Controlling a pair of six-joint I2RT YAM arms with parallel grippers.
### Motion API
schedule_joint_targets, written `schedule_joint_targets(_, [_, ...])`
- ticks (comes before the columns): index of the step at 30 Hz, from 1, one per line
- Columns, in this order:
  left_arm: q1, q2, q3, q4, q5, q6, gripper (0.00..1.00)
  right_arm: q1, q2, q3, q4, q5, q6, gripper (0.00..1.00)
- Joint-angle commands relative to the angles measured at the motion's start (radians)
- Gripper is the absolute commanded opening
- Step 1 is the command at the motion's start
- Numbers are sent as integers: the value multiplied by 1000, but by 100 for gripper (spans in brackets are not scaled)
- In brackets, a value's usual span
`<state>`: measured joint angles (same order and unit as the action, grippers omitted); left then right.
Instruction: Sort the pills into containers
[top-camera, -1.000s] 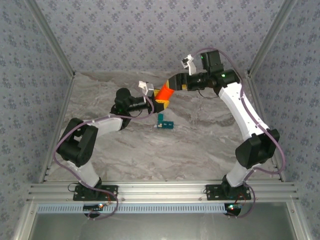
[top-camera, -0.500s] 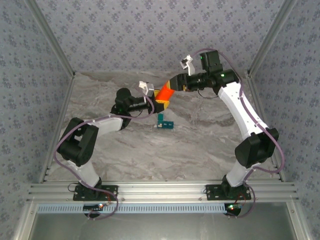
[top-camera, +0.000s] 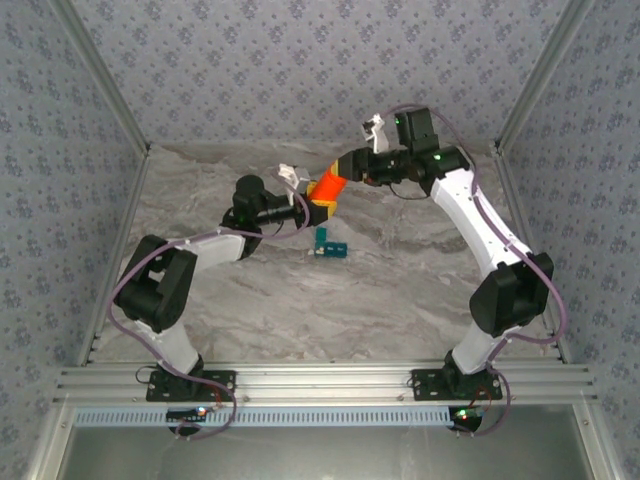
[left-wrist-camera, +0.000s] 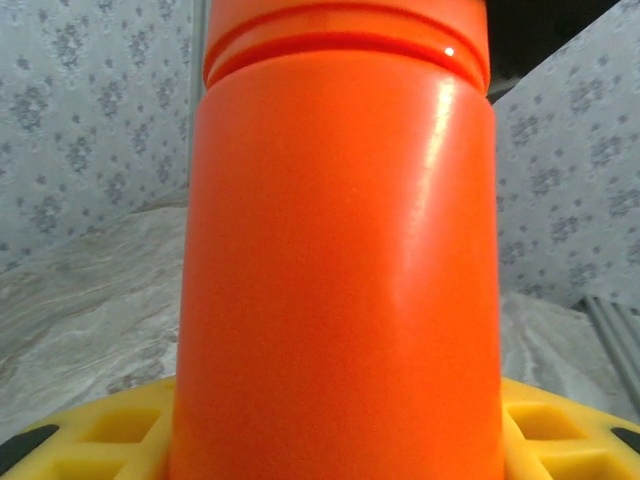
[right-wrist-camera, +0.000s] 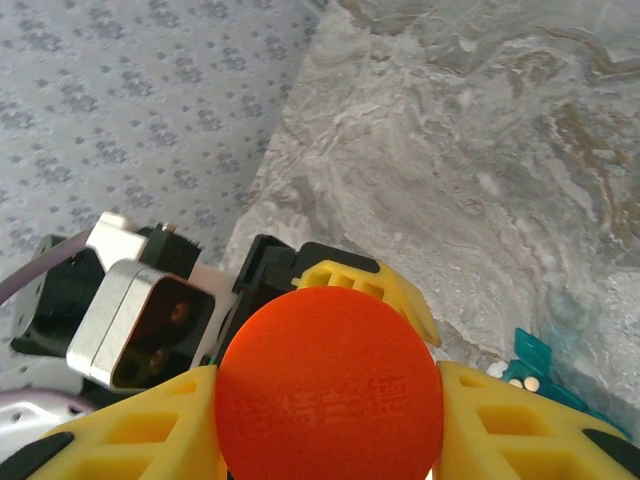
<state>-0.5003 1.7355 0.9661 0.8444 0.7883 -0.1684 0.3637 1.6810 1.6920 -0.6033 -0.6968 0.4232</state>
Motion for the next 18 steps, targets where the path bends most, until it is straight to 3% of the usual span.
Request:
schedule_joint_targets(1, [-66,-91,21,-63,-84,168,0,61,0,-37,-8,62,80,41])
schedule_joint_targets(11, [-218,-166,-7,-214,-413,543,0,75,38,-54,17,125,263,41])
schedule_joint_targets(18, [-242,-160,-28,-151,-476,543,0,90,50,-52,20,152,285,42])
